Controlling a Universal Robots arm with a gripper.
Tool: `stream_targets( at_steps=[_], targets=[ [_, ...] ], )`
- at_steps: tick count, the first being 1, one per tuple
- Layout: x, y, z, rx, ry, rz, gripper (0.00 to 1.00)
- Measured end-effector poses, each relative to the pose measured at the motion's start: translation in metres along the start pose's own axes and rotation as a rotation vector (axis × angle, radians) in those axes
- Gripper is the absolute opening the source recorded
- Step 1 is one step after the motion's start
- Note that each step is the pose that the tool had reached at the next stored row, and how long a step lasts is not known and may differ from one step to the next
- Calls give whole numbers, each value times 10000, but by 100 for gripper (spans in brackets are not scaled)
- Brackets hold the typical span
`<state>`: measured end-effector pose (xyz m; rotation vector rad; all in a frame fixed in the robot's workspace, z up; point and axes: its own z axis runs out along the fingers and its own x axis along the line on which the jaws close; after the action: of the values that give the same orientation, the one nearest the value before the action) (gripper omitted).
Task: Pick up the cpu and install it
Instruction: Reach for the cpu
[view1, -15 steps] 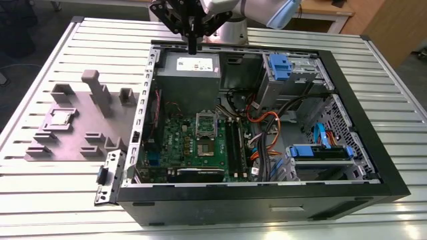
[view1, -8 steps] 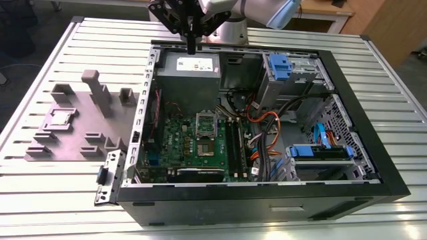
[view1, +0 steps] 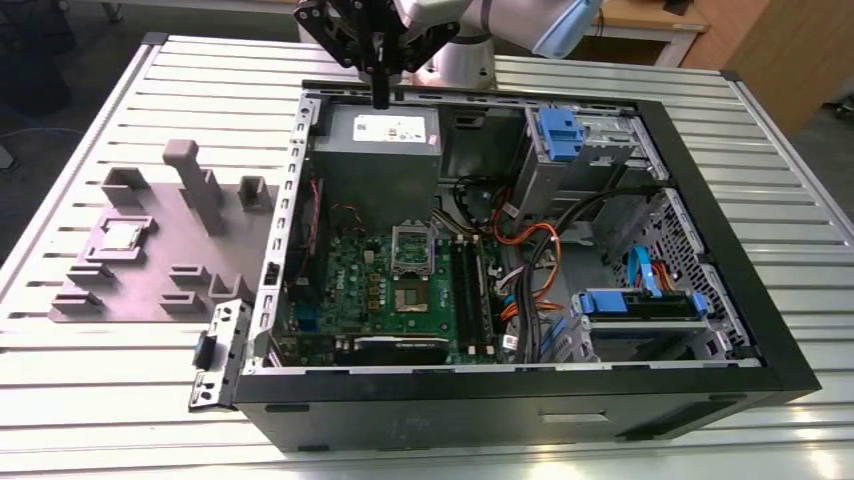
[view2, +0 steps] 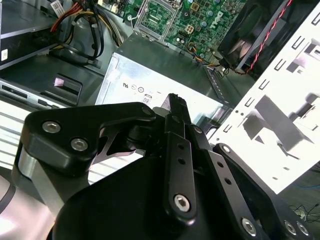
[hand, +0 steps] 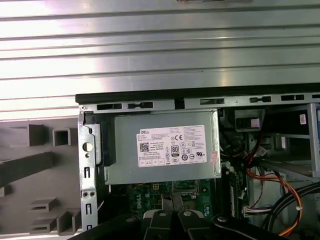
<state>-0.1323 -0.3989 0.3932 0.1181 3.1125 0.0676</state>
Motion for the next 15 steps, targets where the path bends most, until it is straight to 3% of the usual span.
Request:
stream_targets(
  at_steps=[15],
  targets=[
    [29, -2, 0, -1, 0, -1, 11]
  ],
)
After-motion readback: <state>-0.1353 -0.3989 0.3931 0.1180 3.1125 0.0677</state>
